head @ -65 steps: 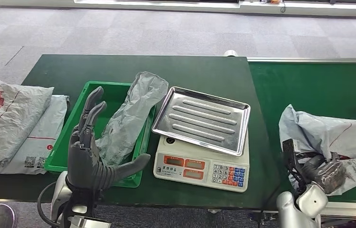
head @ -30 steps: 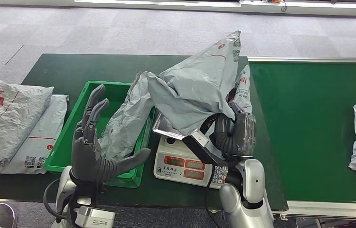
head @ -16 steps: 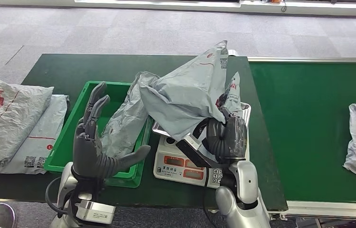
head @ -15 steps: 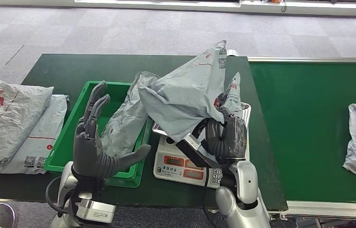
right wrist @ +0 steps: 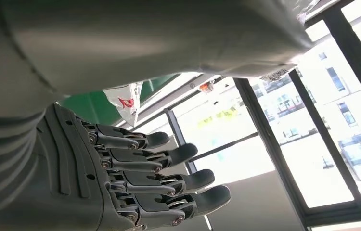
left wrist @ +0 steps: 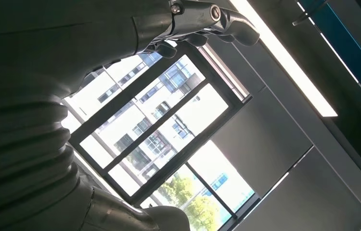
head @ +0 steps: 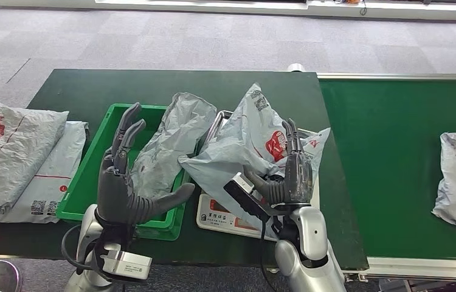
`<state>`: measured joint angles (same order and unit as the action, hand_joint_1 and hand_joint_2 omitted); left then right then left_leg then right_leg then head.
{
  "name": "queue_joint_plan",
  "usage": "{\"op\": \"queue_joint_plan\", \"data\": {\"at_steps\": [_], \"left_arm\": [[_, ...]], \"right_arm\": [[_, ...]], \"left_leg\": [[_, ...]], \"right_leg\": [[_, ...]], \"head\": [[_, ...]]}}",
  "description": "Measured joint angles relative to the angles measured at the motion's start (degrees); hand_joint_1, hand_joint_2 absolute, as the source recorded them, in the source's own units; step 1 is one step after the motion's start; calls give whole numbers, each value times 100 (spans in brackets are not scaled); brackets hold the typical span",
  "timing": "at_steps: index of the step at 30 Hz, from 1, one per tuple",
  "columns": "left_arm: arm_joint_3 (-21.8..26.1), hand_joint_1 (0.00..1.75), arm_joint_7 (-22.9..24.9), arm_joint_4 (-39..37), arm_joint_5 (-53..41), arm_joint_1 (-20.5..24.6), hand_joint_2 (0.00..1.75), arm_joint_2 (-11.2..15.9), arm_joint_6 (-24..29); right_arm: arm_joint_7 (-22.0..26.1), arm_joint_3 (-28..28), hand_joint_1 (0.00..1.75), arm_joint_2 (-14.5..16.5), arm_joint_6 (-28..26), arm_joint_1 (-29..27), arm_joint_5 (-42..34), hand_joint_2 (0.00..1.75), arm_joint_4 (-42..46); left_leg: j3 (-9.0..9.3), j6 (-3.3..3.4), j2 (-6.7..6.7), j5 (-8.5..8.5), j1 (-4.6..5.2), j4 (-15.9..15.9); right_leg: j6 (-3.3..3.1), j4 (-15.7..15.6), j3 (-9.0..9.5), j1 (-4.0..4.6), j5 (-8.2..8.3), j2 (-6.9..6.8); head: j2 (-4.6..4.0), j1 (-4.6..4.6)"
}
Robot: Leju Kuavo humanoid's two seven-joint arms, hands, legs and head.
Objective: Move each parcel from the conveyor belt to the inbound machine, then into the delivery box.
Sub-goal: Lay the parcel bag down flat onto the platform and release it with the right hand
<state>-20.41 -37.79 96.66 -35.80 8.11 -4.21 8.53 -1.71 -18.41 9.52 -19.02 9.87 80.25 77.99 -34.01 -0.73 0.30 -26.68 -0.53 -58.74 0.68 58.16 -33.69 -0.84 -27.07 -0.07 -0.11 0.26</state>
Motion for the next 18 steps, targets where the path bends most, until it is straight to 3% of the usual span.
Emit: {"op": "queue_joint_plan", "data": {"at_steps": [10,13,17,18], "left_arm": [[0,0,69,-62,-97,-6,175,38,165],[0,0,97,-93,-147,-19,175,62,264],[0,0,286,-141,-495,-23,175,69,503],[-1,0,380,-165,-668,-12,175,69,577]], "right_arm": [[-199,-2,0,-90,-68,41,47,0,-126],[61,29,0,-120,-570,-9,-68,0,-25],[567,146,0,-130,-1934,-174,-27,175,520],[746,201,0,-121,-2052,-222,-29,175,706]], "left_leg": [[0,0,0,0,0,-1],[-1,0,-1,0,0,-2],[0,-2,1,-3,1,-2],[1,-3,3,-5,1,-3]], "right_leg": [[0,0,0,-1,0,0],[0,0,-3,-1,0,-1],[0,0,-6,-1,0,3],[0,0,-7,-2,0,5]], "head": [[0,0],[0,0],[0,0],[0,0]]}}
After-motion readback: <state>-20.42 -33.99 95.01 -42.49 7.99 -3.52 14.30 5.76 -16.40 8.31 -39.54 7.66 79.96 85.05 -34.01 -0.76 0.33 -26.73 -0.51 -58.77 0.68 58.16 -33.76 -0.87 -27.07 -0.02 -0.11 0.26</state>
